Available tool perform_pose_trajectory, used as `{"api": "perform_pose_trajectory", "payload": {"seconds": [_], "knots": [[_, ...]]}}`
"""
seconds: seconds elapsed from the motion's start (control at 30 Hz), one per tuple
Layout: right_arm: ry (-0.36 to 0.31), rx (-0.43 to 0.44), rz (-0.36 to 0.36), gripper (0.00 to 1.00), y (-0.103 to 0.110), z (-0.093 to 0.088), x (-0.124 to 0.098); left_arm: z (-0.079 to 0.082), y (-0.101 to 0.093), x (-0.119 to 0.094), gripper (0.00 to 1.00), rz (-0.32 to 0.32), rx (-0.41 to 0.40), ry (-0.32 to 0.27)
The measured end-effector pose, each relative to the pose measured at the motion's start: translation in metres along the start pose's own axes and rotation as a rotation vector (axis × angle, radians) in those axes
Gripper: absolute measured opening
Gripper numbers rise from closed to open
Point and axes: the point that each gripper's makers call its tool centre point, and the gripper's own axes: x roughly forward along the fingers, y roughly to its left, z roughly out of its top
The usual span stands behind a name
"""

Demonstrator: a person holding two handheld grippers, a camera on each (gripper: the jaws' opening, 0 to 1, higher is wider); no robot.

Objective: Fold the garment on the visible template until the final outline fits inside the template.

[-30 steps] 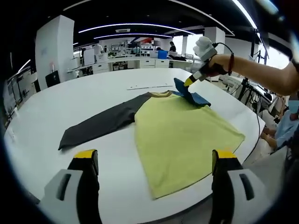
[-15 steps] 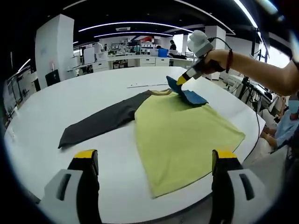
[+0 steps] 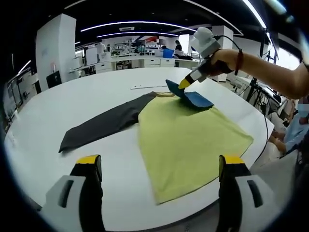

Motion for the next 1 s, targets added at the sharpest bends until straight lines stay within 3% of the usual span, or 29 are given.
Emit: {"api": "perform_pose_trajectory", "payload": {"seconds": [0.27, 0.43, 0.7, 0.8, 0.9, 1.0], "knots": [[0.02, -0.033, 0.027, 0.0, 0.016, -0.007, 0.011, -0.003, 0.001, 0.0, 0.98, -0.002, -0.002, 0.007], [0.041, -0.099, 0.028, 0.0, 0.021, -0.017, 0.024, -0.004, 0.001, -0.001, 0.98, -0.001, -0.003, 0.009], [0.024, -0.004, 0.125, 0.0, 0.034, -0.027, 0.045, -0.01, -0.002, 0.001, 0.98, -0.005, -0.007, 0.02], [0.004, 0.083, 0.185, 0.02, 0.045, -0.026, 0.046, -0.009, -0.004, 0.001, 0.99, -0.012, -0.001, 0.018], [-0.003, 0.087, 0.161, 0.06, 0.037, -0.027, 0.043, -0.006, -0.004, 0.001, 0.99, -0.013, -0.001, 0.008], [0.019, 0.086, 0.063, 0.14, 0.015, -0.036, 0.042, -0.007, -0.003, 0.001, 0.99, -0.011, -0.001, 0.009]]}}
